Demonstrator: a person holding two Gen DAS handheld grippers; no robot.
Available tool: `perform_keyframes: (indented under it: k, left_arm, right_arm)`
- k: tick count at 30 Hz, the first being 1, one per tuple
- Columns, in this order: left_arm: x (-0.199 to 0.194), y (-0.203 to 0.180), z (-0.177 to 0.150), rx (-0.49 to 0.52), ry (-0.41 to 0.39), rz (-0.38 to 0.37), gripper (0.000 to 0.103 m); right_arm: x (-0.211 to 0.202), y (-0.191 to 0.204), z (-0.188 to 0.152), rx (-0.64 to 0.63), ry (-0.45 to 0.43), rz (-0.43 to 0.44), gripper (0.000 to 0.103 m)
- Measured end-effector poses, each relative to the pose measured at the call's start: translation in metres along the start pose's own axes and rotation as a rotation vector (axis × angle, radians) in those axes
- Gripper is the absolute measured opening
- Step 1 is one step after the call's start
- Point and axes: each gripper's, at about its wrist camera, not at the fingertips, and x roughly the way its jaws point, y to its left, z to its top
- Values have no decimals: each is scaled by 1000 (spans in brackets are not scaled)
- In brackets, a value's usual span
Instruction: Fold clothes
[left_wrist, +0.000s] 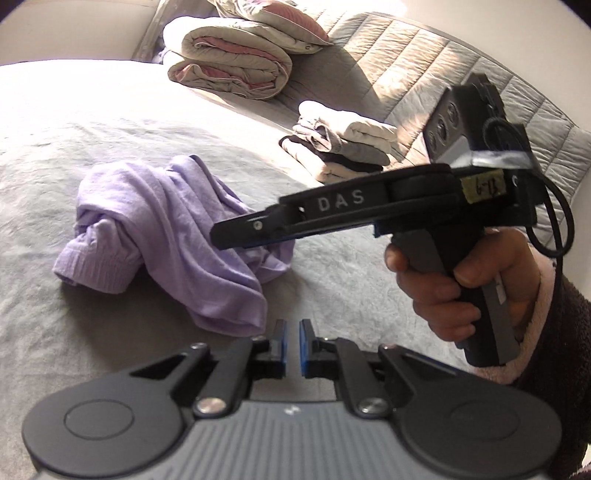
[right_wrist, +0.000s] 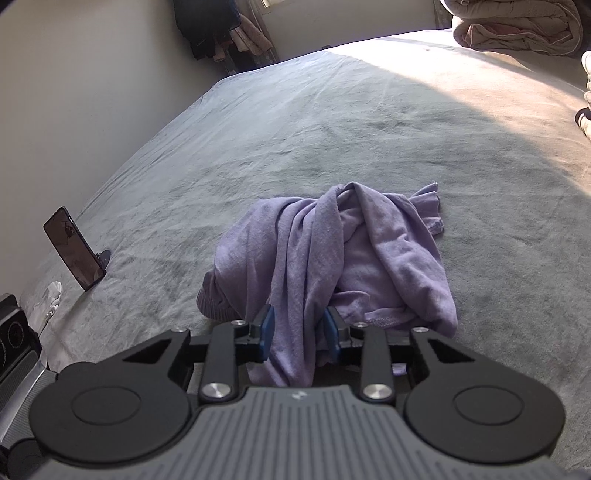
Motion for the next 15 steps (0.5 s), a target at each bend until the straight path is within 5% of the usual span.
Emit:
perform_keyframes:
  k: [10, 15]
  left_arm:
    - [-26, 40, 5, -137, -99, 155, 35]
    - [-37, 73, 2, -314, -140, 206, 38]
  right_arm:
    - [6, 12, 3, -46, -33, 69, 37]
    - [14, 24, 0, -108, -34, 81, 42]
